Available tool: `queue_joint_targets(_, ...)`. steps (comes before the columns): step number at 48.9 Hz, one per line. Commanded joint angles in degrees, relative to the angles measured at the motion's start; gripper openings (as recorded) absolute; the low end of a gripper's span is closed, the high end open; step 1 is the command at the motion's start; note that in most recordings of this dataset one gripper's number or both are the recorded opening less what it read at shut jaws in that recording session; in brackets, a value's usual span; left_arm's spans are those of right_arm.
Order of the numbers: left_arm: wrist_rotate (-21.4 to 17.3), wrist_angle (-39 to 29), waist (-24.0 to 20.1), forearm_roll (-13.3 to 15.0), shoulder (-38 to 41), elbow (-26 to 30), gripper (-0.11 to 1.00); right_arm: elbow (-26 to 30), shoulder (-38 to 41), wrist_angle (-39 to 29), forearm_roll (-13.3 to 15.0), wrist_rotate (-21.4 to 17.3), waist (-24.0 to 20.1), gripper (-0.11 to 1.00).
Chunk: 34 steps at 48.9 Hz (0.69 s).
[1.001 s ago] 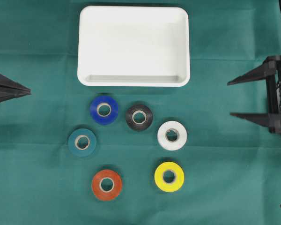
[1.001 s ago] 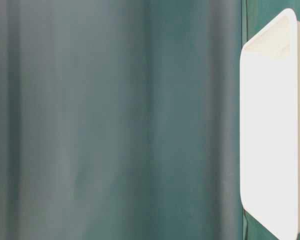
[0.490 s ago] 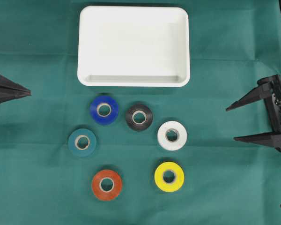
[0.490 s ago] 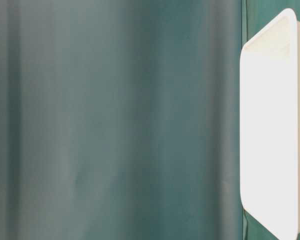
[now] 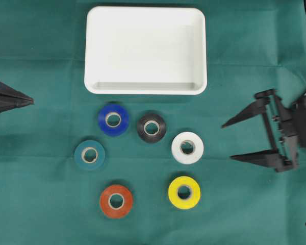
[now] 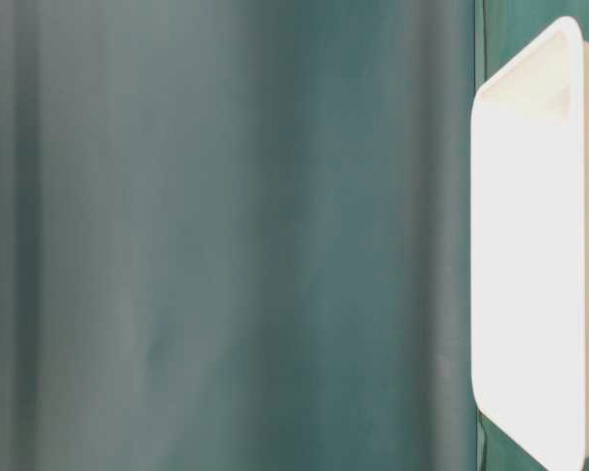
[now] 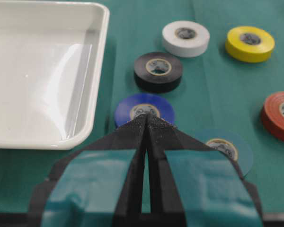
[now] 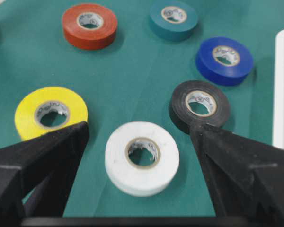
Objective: Put the tape into the white case with the right arm.
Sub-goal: 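Move the right gripper left over the red-orange tape roll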
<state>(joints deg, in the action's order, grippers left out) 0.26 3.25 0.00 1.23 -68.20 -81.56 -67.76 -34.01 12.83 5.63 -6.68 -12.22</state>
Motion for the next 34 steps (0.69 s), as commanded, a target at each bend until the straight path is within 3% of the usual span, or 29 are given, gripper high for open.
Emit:
queue_joint_targets(1,0.1,0.5,-0.1,0.1,0.3,0.7,0.0,3.9,4.0,1.5,0.1,0.2,-0.1,0.65)
queue_joint_targets(14,0.1,0.5,-0.1,0.1,0.3,0.6,0.0,14.0,18.1,5.7,0.2,0.3,-0.1,0.66)
queue_joint_targets(34,0.1,0.5,-0.1,0.1,0.2,0.2,0.0,30.5,35.8,5.3,0.2,0.4,-0.1,0.66)
